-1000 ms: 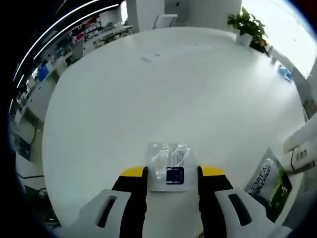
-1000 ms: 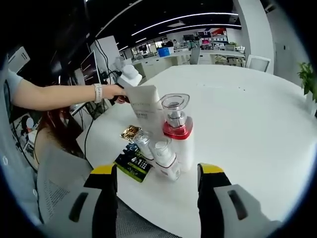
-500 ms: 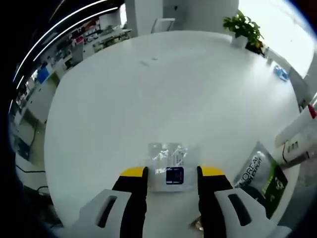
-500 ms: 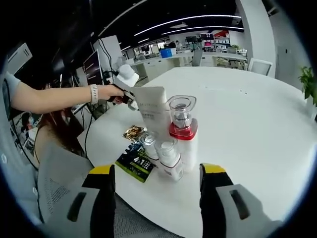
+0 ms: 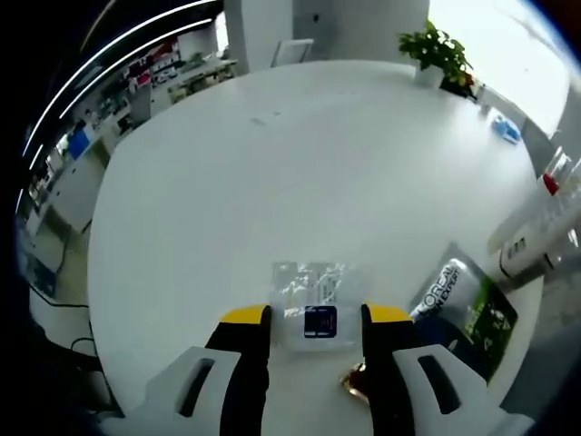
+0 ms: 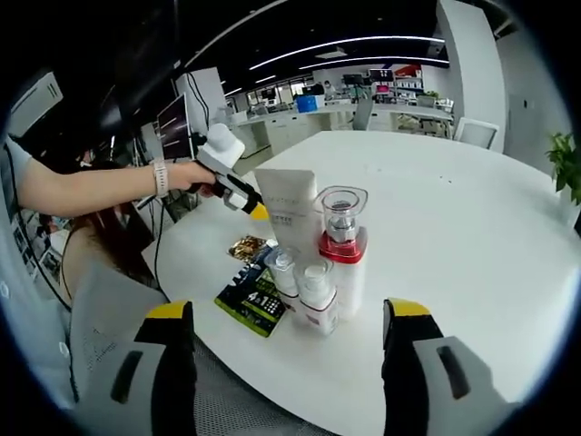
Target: Arrange the skincare products in the storage area until every visible bottle or jar stands upright without overlapping.
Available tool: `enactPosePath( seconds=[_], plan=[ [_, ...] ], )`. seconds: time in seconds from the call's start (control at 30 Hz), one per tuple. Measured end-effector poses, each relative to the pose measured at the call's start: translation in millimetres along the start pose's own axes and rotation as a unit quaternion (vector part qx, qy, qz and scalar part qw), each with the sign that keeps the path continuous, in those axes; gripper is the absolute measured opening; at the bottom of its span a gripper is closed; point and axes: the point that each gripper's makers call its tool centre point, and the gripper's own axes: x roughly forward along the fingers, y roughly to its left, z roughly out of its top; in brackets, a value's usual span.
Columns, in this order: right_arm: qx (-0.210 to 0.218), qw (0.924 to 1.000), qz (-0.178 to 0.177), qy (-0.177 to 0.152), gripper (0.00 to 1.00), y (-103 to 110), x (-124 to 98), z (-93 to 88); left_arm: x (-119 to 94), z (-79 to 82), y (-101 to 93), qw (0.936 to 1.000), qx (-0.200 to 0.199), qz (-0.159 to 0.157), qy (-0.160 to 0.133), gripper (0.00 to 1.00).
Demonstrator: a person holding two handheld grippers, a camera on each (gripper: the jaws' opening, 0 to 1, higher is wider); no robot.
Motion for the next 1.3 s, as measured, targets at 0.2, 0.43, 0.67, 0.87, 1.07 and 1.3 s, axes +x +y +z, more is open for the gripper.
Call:
enactPosePath(
  seconds=[0.2, 0.43, 0.67, 0.87, 1.07, 1.3],
  plan=[
    [-0.005, 1.0000, 0.001, 0.000, 0.85, 3, -3, -0.4, -9, -3.6, -4.9, 0.9999, 0.012, -0.006, -0.003, 0.37],
    [-0.011, 0.9999, 0.001, 0.004, 0.85, 7, -6, -3.1, -22, -14.4, -14.7, 0.9994, 0.031, -0.014, -0.007, 0.37],
    [-0.020, 0.9997, 0.010, 0.006, 0.84, 14, -4, -1.2, -37, -26.1, -25.5, 0.9980, 0.056, -0.028, -0.006, 0.37],
    [-0.026, 0.9995, 0.015, 0.004, 0.84, 19, -3, 1.5, -52, -36.3, -38.4, 0.9956, 0.083, -0.043, -0.004, 0.37],
    [-0.028, 0.9995, 0.015, 0.003, 0.84, 22, -5, 0.4, -66, -54.5, -57.1, 0.9898, 0.124, -0.069, 0.009, 0.37],
    [-0.027, 0.9995, 0.015, 0.008, 0.83, 24, -8, -5.1, -74, -75.0, -73.2, 0.9812, 0.163, -0.098, 0.030, 0.37]
  ],
)
